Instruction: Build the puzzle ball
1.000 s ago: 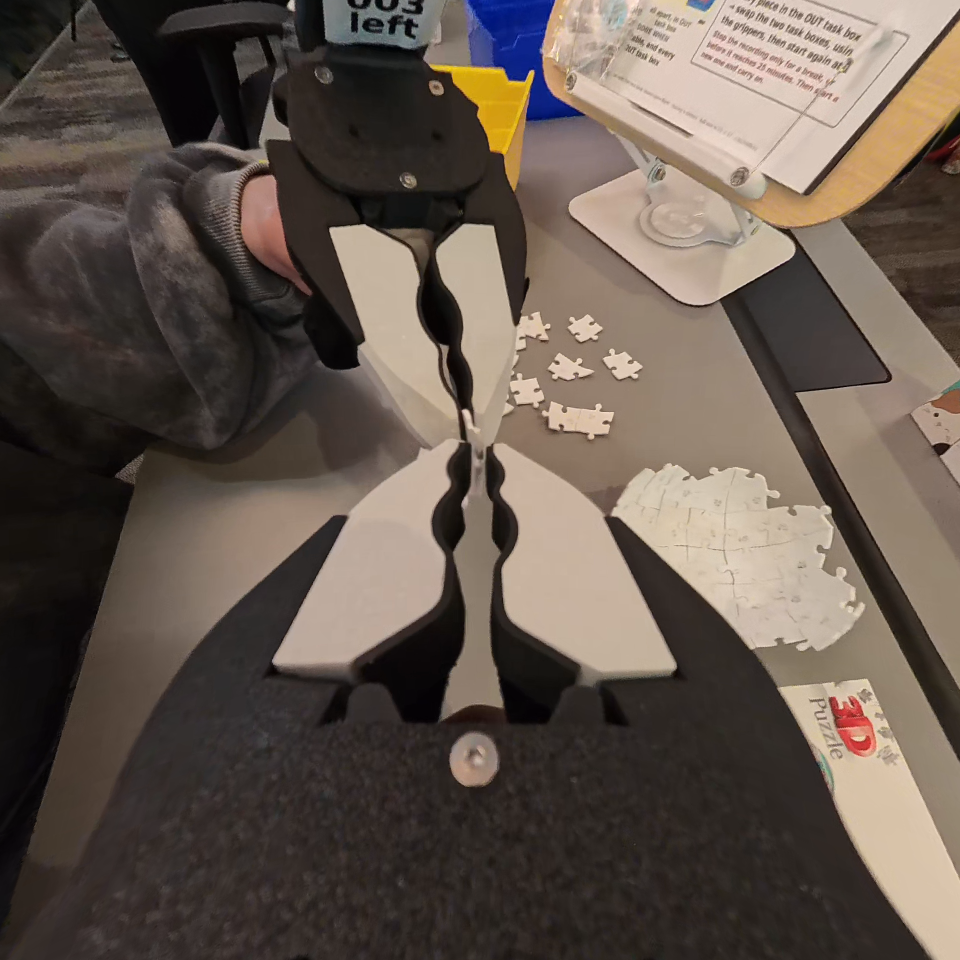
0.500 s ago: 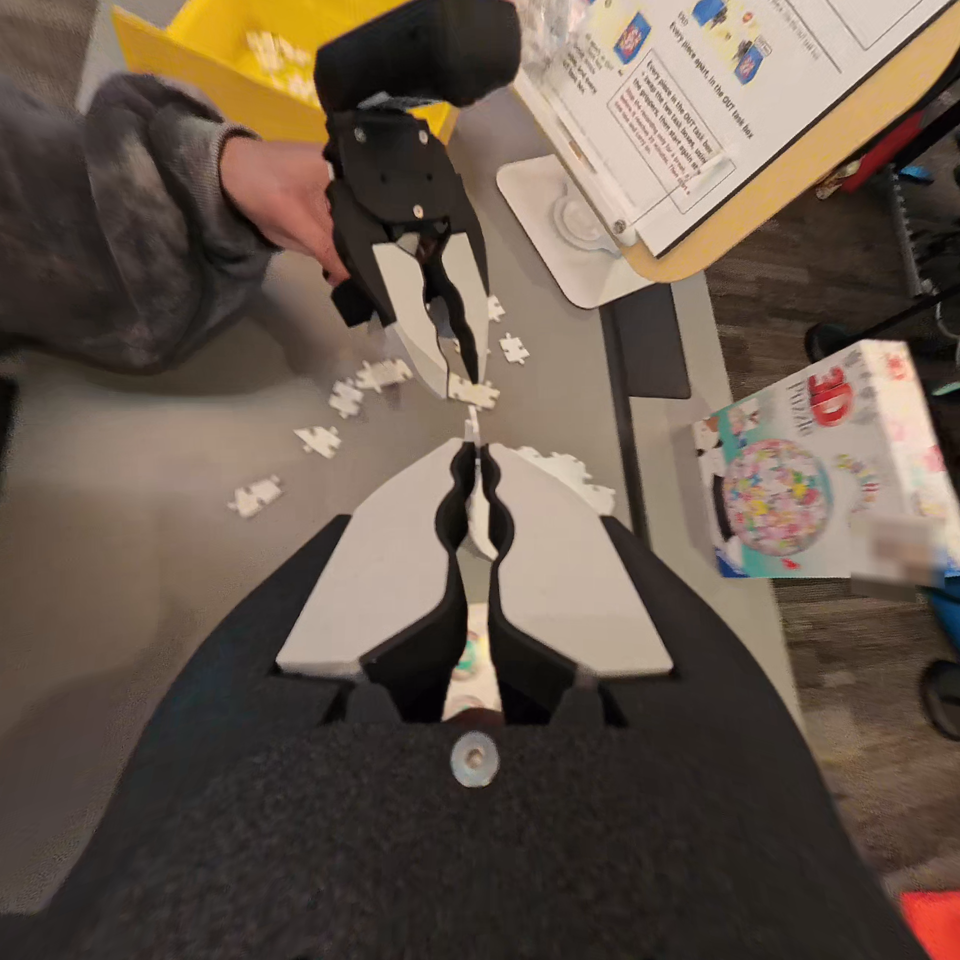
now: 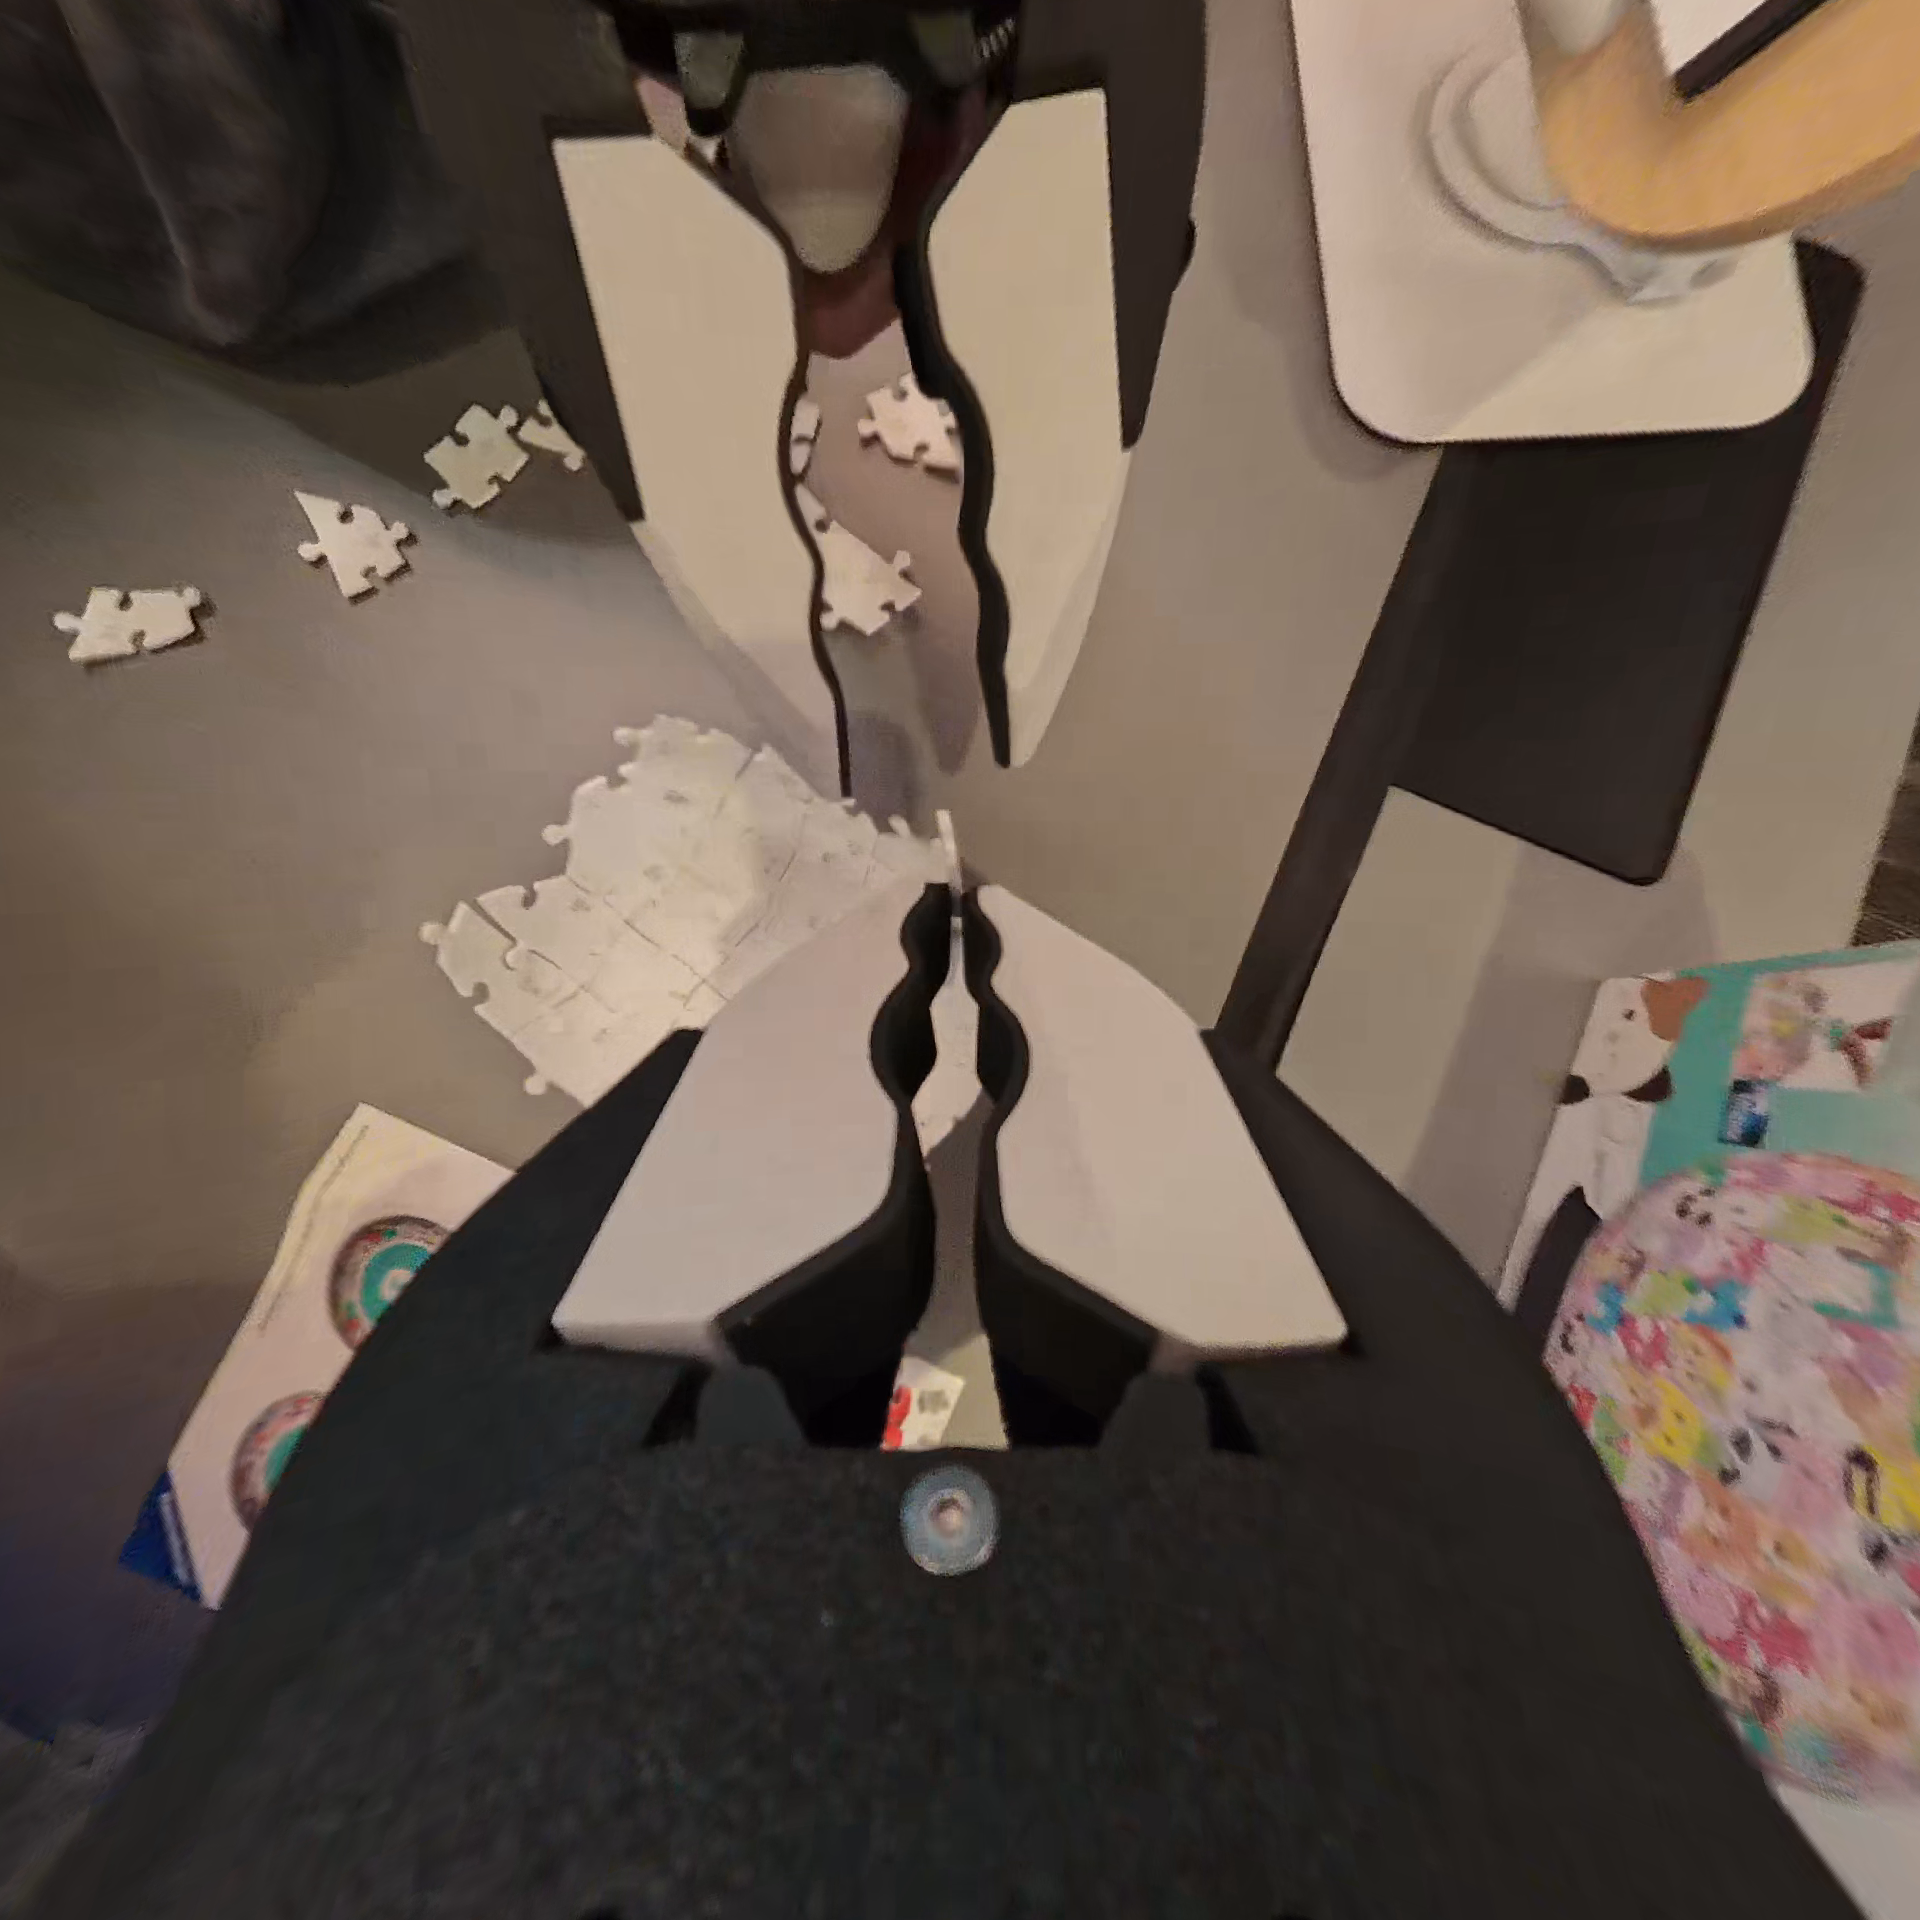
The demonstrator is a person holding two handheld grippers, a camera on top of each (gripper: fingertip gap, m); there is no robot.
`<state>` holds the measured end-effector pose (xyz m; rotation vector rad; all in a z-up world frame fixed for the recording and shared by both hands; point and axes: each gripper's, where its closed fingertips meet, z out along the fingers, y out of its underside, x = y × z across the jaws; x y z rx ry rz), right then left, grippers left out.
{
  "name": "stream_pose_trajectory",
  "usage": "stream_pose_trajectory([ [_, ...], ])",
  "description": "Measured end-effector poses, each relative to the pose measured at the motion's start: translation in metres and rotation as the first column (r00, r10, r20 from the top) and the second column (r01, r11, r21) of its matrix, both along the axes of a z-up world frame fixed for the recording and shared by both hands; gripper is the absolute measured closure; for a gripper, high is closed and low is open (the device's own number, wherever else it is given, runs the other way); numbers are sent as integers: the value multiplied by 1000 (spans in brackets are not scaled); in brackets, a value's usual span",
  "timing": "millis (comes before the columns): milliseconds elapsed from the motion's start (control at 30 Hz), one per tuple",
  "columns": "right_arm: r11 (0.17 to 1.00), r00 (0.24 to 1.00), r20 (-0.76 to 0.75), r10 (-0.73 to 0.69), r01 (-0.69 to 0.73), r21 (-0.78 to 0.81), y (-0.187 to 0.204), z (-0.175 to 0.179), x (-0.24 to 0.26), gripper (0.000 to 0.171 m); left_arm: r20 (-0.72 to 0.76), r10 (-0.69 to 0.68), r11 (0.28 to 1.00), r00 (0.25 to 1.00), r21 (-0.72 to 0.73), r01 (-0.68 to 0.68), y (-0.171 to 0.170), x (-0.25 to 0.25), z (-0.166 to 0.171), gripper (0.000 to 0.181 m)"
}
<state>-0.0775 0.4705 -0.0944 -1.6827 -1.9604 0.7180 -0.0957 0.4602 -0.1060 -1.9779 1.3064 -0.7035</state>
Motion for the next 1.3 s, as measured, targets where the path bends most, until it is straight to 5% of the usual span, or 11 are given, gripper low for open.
stream_pose_trajectory([
  [33, 1000, 1000, 0, 18, -18, -13, 0, -6, 0, 169, -1, -12, 1000, 1000, -3, 12, 1, 4, -3, 153],
  [600, 997, 993, -89, 77, -79, -18, 1, -23, 5, 168, 21, -56, 997, 998, -44, 56, 9, 28, -17, 180],
  [700, 999, 999, -37, 34, -34, 1, 7, -29, 11, 146, 37, -52, 997, 998, -47, 53, 12, 24, -21, 180],
  [1000, 994, 994, -11, -108, 107, -31, 16, -22, 26, 152, -68, -43, 987, 997, 154, 53, 17, 23, -14, 180],
  [1300, 986, 987, 44, -156, 158, -46, 16, -31, 32, 154, -157, -13, 994, 987, 109, 30, 13, 29, -32, 180],
])
